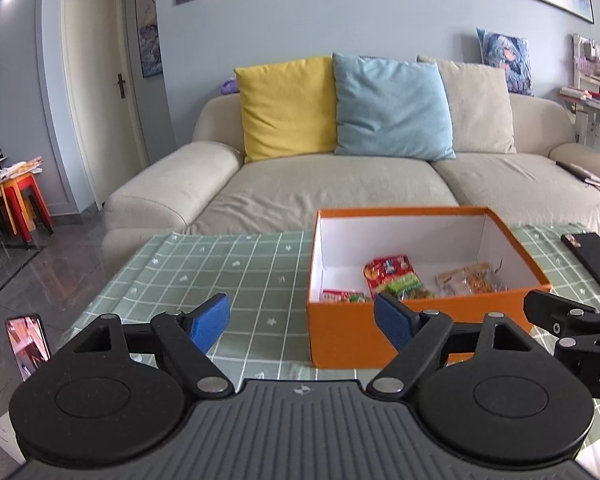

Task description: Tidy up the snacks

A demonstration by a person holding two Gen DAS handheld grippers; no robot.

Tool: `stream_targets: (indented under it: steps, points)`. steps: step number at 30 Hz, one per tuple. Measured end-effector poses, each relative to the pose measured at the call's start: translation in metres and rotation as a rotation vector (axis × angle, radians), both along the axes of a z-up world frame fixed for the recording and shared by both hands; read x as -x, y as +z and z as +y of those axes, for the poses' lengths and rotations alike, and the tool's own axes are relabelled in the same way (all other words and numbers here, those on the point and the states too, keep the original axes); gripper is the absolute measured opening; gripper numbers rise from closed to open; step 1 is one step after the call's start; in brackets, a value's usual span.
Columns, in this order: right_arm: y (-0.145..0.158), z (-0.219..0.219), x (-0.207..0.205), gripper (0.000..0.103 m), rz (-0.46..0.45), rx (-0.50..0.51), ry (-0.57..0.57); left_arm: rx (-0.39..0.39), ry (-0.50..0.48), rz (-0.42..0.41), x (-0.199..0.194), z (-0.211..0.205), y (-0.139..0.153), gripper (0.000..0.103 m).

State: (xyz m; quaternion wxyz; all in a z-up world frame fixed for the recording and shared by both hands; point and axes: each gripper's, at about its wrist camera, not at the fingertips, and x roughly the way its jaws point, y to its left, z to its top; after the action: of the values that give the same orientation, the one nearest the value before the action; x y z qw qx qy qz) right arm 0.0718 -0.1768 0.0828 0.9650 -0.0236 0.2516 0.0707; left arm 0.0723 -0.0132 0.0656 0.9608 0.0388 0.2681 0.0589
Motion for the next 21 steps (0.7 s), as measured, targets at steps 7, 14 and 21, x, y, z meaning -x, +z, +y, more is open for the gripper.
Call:
stream_targets:
  steps: [7, 14, 21]
  points:
    - [-0.0088, -0.0057, -0.0042, 0.099, 0.032, -0.014, -0.021, 0.009, -0.02, 0.046, 0.0008, -0.0041, -0.0083, 0.096]
    - [-0.0092, -0.0078, -0.003, 0.099, 0.042, -0.021, -0.025, 0.001, -0.031, 0.055, 0.004, -0.0078, -0.0085, 0.096]
    - [-0.0081, -0.0067, -0.0031, 0.099, 0.036, -0.017, -0.025, 0.001, -0.034, 0.061, 0.0037, -0.0082, -0.009, 0.096]
